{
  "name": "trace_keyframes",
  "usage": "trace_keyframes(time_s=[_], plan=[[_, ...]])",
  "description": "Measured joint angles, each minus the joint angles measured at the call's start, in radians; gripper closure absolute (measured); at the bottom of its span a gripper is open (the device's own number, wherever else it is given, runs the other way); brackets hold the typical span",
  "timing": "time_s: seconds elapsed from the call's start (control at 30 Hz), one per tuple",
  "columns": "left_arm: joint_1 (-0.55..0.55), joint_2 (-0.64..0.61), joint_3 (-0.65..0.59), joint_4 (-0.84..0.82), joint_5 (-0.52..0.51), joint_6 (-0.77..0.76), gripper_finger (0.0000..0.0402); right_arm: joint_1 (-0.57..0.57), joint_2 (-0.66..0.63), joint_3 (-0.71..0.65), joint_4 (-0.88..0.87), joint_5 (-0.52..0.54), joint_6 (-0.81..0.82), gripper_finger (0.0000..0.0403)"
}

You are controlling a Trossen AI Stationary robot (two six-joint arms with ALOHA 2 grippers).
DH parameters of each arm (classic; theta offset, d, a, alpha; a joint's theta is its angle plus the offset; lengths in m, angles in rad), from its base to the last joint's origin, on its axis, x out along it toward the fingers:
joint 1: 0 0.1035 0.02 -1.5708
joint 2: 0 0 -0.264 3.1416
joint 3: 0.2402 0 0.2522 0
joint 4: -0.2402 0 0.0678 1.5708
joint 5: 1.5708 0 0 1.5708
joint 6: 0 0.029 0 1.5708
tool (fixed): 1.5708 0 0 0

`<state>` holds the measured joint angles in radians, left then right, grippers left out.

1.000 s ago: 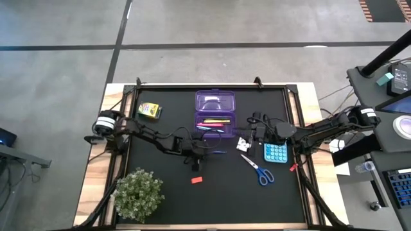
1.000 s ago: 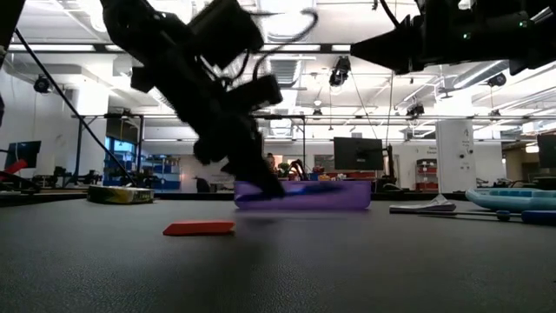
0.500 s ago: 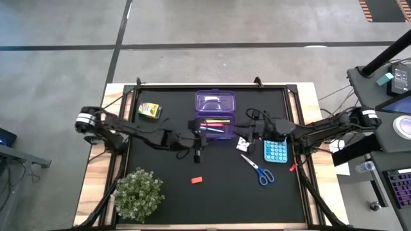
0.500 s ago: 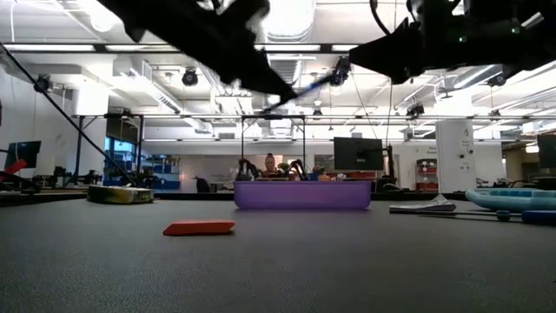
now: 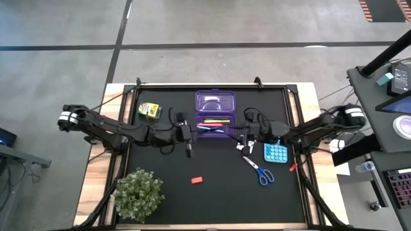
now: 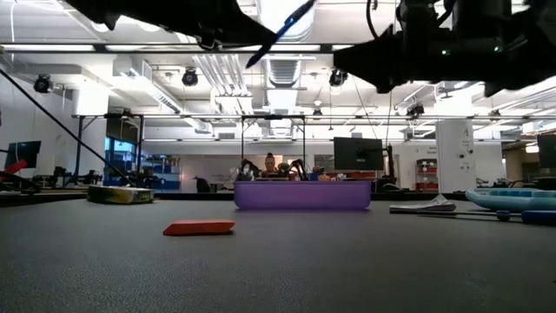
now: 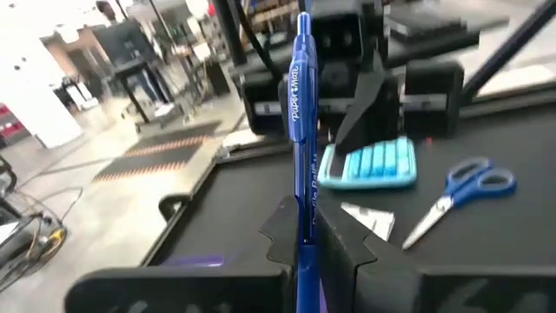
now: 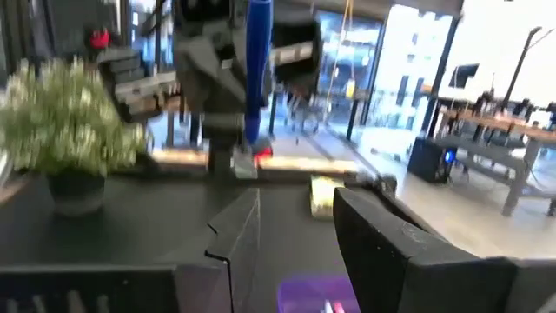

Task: Pack school essentials
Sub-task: Put the blue pen into the purple box

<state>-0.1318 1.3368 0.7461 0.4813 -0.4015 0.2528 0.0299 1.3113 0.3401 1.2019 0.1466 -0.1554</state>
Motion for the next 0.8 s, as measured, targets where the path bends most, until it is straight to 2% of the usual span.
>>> trace_keyframes(time_s=[0.13, 0.27, 0.6, 0.8], plan=[[0.0, 0.002, -0.046, 0.153, 0.002, -0.007, 0.04, 0.0, 0.138, 0.034, 0.237, -0.01, 0.029, 0.0273], [0.0, 0.022, -0.064, 0.222, 0.002, -0.011, 0.04, 0.0, 0.249, 0.099, 0.341, -0.044, 0.036, 0.0277], [0.001, 0.035, -0.104, 0.316, 0.003, -0.012, 0.04, 0.0, 0.368, 0.288, 0.36, -0.068, 0.032, 0.0274], [0.001, 0.035, -0.109, 0.32, 0.003, -0.012, 0.04, 0.0, 0.389, 0.35, 0.36, -0.068, 0.023, 0.0294]])
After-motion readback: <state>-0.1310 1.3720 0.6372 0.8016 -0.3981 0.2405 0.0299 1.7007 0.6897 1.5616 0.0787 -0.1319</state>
